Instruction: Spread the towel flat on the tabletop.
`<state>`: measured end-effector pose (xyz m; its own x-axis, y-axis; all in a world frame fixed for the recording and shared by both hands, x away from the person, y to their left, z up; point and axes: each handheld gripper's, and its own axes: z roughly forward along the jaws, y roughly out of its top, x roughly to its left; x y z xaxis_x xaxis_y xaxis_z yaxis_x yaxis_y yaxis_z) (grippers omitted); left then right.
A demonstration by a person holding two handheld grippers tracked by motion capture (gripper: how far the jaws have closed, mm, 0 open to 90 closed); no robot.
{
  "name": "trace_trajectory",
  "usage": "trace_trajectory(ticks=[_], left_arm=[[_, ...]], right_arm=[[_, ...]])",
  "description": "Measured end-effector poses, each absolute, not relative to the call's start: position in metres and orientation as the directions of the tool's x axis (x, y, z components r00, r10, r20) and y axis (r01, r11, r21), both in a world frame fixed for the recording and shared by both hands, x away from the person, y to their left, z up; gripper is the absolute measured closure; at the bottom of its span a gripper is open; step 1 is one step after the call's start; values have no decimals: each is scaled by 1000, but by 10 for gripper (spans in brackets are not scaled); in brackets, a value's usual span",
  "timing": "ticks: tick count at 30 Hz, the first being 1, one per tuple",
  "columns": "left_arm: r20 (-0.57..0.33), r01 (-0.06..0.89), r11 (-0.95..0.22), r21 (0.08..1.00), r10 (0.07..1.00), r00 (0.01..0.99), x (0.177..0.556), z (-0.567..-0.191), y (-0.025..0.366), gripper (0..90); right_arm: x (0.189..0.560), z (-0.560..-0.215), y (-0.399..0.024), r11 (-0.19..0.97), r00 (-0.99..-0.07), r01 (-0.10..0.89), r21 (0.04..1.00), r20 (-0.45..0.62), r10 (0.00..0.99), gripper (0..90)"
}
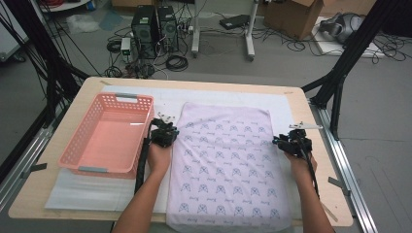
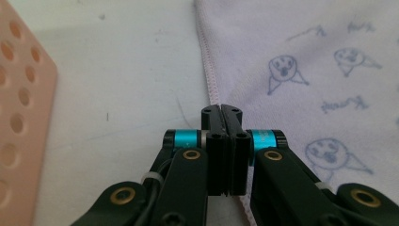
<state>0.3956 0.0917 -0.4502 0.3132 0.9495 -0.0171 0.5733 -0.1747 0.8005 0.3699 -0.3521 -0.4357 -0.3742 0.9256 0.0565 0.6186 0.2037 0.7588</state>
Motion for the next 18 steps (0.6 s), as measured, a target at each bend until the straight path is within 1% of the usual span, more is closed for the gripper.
trace_trajectory(ticks=[1,2,4,6,7,8,9,10,12,14,16,18], left_arm=[[14,565,-205,799,946,324,394,-450,90,885],[21,560,-210,801,946,324,393,-450,89,883],[5,561,-189,806,950,313,393,-451,89,862],[-30,570,-164,805,949,314,393,-450,90,744],[-46,573,-151,805,948,315,392,-450,91,690],[-48,572,-150,807,947,317,391,-449,91,634],[-53,563,-146,814,945,322,388,-447,92,602],[-58,557,-145,818,942,330,386,-446,93,595],[-65,558,-154,816,933,354,383,-445,93,553],[-80,562,-156,812,925,373,377,-445,93,546],[-72,556,-184,810,911,406,369,-446,91,540],[-64,555,-217,803,895,442,360,-445,88,539]], right_arm=[[369,-435,-351,206,-382,615,761,59,922,636],[368,-435,-351,208,-393,613,762,66,917,625],[367,-435,-349,213,-407,624,752,80,910,607],[368,-438,-346,250,-416,644,723,57,907,613],[368,-441,-345,273,-416,661,699,39,908,663],[367,-442,-346,267,-418,654,708,45,907,810],[367,-442,-347,278,-442,646,711,52,895,880],[368,-442,-347,298,-448,637,710,27,893,886],[369,-441,-350,291,-388,636,715,-29,921,889],[370,-444,-356,234,-359,641,731,16,933,887],[367,-445,-354,248,-355,621,743,-15,935,858],[362,-444,-351,251,-352,595,764,-34,935,702]])
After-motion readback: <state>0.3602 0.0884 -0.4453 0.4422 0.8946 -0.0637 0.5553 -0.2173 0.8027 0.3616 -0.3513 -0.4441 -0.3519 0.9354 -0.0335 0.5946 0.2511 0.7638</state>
